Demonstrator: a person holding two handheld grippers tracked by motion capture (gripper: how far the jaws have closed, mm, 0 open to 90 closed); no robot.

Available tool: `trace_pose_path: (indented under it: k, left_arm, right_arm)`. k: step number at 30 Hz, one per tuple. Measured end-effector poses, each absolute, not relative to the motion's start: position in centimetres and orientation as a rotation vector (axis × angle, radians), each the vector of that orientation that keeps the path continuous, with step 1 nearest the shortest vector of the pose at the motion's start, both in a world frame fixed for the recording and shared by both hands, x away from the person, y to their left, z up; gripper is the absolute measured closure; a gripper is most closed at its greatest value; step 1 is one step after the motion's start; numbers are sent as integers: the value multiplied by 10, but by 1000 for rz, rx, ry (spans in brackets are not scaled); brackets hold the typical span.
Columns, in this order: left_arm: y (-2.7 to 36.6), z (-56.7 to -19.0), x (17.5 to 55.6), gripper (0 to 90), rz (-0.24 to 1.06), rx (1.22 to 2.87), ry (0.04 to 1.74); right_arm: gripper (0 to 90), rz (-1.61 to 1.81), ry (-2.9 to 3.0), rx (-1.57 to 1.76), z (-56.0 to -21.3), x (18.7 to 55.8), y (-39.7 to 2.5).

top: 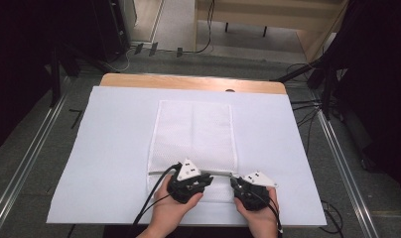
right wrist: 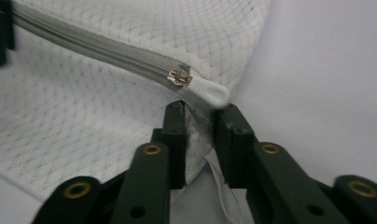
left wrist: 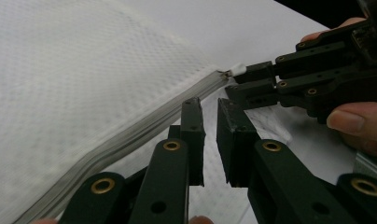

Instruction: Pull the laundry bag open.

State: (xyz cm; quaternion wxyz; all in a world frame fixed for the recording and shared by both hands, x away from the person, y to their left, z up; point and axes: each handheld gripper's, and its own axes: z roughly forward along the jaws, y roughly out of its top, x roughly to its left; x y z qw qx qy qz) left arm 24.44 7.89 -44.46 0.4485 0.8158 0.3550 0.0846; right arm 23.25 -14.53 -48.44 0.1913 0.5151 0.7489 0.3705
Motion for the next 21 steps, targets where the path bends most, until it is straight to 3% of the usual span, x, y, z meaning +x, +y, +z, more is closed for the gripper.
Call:
trace_pose_path:
  k: [5, 21]
  left_arm:
    - [55, -458, 255, 837, 200, 2046, 883]
    - [47, -466, 268, 900, 175, 2041, 923]
  right_arm:
    - [871, 1075, 2122, 1431, -484, 231, -146]
    - [880, 1162, 2094, 1276, -471, 218, -137]
